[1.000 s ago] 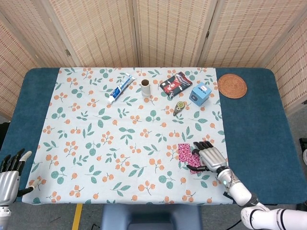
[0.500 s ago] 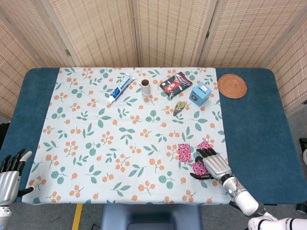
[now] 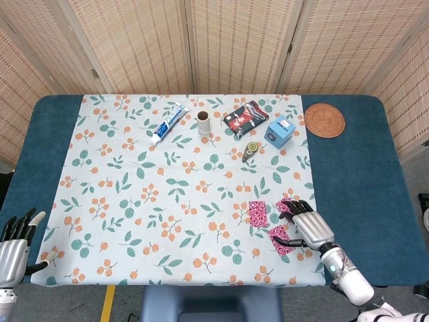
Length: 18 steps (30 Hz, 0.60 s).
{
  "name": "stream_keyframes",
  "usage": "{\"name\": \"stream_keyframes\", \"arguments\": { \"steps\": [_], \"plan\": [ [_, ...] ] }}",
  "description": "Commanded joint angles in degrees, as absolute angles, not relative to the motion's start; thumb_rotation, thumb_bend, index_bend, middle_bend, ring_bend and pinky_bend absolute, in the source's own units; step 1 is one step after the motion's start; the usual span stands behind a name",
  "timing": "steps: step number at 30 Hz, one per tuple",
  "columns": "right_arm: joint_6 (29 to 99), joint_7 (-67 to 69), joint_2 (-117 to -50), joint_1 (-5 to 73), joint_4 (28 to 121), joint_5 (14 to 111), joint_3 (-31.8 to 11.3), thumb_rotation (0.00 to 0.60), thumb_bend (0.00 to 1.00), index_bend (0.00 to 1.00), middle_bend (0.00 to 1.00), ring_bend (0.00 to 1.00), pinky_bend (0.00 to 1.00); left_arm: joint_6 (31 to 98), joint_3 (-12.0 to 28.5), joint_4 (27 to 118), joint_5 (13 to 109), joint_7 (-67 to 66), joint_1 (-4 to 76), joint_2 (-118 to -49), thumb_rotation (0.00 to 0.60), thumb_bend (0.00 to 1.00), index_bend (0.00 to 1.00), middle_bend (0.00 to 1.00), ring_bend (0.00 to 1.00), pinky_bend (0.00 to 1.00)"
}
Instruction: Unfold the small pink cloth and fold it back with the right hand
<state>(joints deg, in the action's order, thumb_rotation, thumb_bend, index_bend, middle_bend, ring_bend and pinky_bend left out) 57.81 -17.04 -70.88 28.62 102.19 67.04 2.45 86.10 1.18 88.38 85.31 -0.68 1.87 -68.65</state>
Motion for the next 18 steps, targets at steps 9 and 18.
{"name": "stream_keyframes", "arguments": {
  "steps": [9,18],
  "plan": [
    [57.5,-19.7,-73.5,30.0,99.9,63.4,-0.7,0.356,0.27,0.26,0.1,0.0,0.0,86.6,1.2,89.1,85.9,-0.8,1.9,-68.2,0.6,0.29,0.15,0.08,0.14,0.0],
    [58.5,-24.0,-77.8,31.4,100.7,56.5,-3.6,0.435,0.27,0.26,0.1,0.0,0.0,87.0,1.0,88.8,86.0,0.1,1.5,-68.0,0.6,0.29,0.14,0.08,0.14,0.0]
  ]
}}
